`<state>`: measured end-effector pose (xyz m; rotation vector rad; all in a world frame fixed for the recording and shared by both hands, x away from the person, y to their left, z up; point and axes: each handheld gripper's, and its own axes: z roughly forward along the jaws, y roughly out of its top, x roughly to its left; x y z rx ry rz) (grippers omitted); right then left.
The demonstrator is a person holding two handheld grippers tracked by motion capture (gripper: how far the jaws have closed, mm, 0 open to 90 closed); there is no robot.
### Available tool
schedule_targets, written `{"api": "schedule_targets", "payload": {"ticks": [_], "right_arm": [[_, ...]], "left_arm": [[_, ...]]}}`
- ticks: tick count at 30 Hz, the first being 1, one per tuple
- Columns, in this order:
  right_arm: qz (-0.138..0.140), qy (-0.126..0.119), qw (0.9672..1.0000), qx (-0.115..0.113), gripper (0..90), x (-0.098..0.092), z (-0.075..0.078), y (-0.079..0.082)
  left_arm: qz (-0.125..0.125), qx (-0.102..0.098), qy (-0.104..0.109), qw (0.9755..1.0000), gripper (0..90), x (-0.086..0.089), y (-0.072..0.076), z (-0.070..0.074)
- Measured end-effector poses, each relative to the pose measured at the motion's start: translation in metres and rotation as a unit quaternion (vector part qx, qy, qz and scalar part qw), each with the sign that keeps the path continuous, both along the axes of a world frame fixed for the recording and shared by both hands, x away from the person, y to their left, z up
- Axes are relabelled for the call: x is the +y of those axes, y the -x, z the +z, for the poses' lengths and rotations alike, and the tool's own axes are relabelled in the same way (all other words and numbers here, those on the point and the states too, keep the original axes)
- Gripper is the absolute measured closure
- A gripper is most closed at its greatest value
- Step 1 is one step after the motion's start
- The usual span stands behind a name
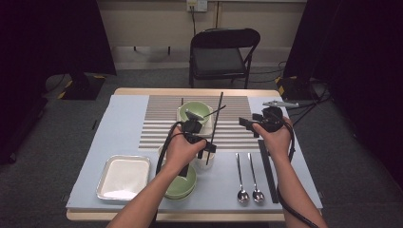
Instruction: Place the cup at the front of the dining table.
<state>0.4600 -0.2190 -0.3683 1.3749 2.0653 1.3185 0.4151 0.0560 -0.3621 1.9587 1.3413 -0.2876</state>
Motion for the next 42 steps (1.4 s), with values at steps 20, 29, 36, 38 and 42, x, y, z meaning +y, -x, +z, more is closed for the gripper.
{"api": "schedule_targets", "payload": {"ticks": [20,29,36,38,42], "right_arm": [[-0.008,0.014,0.9998,0.01,31.5,-0.018,-0.02,0.005],[-0.008,0.019,0.9997,0.011,31.3,-0.024,-0.028,0.007],[-0.008,0.02,0.9997,0.013,30.8,-0.028,-0.035,0.009],[-0.009,0.022,0.9996,0.016,30.7,-0.029,-0.037,0.01],[-0.012,0.028,0.9994,0.017,29.9,-0.031,-0.041,0.01]], "left_arm": [[0.005,-0.001,-0.002,1.0,86.7,0.01,-0.002,0.002],[0.011,-0.002,0.0,0.9999,86.7,0.016,-0.003,0.003],[0.014,-0.003,0.001,0.9999,86.7,0.02,-0.003,0.003],[0.021,0.001,0.006,0.9998,86.7,0.02,-0.002,0.004],[0.017,-0.003,0.005,0.9998,86.8,0.023,-0.004,0.004]]}}
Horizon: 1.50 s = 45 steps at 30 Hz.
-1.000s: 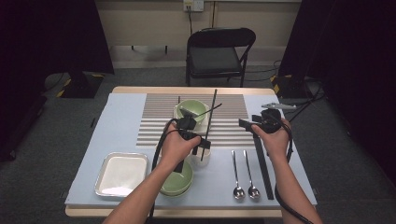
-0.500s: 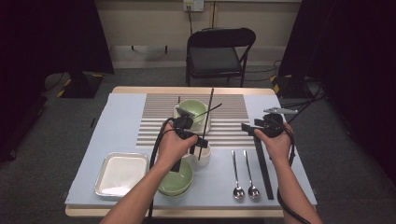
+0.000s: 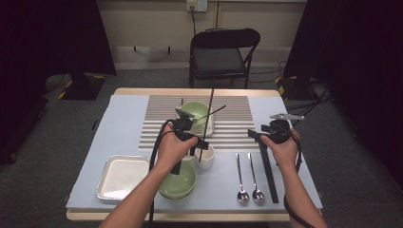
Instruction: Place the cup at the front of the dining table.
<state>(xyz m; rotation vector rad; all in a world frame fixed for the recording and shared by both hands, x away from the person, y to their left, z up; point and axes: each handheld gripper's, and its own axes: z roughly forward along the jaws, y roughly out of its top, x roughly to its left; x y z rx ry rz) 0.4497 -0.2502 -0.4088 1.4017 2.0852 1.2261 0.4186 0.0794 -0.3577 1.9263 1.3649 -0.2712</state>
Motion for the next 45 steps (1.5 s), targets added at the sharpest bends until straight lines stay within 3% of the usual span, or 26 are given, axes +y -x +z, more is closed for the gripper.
{"api": "schedule_targets", "payload": {"ticks": [45], "right_arm": [[-0.023,0.019,0.9993,0.02,27.8,-0.034,-0.032,0.011]], "left_arm": [[0.028,0.0,-0.005,0.9996,86.7,0.022,-0.006,0.007]]}}
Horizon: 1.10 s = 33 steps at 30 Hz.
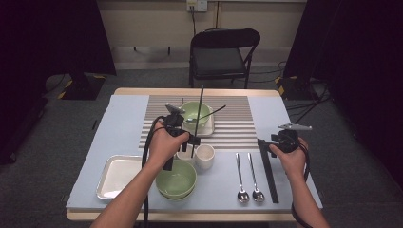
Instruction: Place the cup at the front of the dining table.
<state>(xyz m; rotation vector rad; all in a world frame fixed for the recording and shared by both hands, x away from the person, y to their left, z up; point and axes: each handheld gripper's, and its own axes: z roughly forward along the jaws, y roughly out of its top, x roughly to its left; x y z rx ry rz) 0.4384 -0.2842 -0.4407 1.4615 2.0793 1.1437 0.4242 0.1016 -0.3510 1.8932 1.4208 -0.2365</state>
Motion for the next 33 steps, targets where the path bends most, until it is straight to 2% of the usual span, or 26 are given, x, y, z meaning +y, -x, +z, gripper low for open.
{"api": "schedule_targets", "payload": {"ticks": [17,18,33], "right_arm": [[-0.001,0.007,1.0,0.002,26.2,-0.007,-0.009,0.004],[-0.002,0.008,1.0,0.001,26.1,-0.007,-0.009,0.004],[-0.002,0.02,0.9998,0.005,23.4,-0.013,-0.017,0.008]], "left_arm": [[0.007,0.005,-0.004,1.0,86.8,0.008,-0.001,-0.001],[0.006,0.002,-0.009,0.9999,86.8,0.009,-0.002,-0.001],[0.009,0.004,-0.007,0.9999,86.7,0.017,-0.002,-0.002]]}}
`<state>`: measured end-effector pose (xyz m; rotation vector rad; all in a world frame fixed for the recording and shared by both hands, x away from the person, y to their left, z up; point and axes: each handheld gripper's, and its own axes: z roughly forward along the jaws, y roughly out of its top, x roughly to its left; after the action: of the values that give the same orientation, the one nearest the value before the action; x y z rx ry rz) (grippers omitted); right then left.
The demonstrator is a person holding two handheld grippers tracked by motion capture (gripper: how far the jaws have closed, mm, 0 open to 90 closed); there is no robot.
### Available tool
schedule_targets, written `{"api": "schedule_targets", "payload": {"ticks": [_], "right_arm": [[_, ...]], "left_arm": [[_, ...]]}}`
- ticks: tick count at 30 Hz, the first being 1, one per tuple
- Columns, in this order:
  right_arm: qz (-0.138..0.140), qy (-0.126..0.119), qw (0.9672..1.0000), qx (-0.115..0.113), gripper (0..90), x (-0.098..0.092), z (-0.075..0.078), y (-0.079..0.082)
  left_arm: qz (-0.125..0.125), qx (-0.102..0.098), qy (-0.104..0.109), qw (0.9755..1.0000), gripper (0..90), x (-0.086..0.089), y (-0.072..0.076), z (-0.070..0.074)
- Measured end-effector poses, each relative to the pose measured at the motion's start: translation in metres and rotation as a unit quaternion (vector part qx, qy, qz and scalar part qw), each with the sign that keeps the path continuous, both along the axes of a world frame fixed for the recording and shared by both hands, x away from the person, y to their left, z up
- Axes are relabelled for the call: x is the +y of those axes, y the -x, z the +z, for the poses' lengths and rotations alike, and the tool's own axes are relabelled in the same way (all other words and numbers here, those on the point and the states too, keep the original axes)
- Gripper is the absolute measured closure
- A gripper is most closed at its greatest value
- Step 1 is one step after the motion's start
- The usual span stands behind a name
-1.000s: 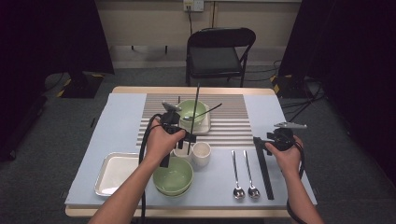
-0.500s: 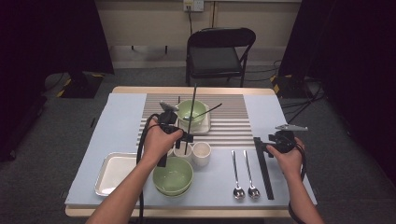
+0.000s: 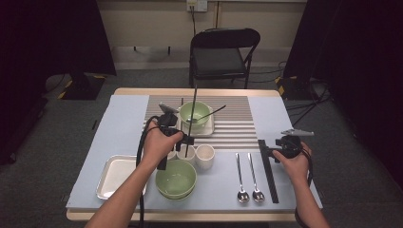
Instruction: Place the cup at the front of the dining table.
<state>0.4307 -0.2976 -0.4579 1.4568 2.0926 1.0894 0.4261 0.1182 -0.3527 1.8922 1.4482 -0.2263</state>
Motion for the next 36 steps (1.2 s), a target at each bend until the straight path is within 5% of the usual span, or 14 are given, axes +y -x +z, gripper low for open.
{"api": "schedule_targets", "payload": {"ticks": [36], "right_arm": [[-0.005,0.019,0.9997,0.014,20.7,-0.021,-0.012,0.008]], "left_arm": [[0.01,-0.001,-0.001,0.9999,86.7,0.011,0.0,-0.001]]}}
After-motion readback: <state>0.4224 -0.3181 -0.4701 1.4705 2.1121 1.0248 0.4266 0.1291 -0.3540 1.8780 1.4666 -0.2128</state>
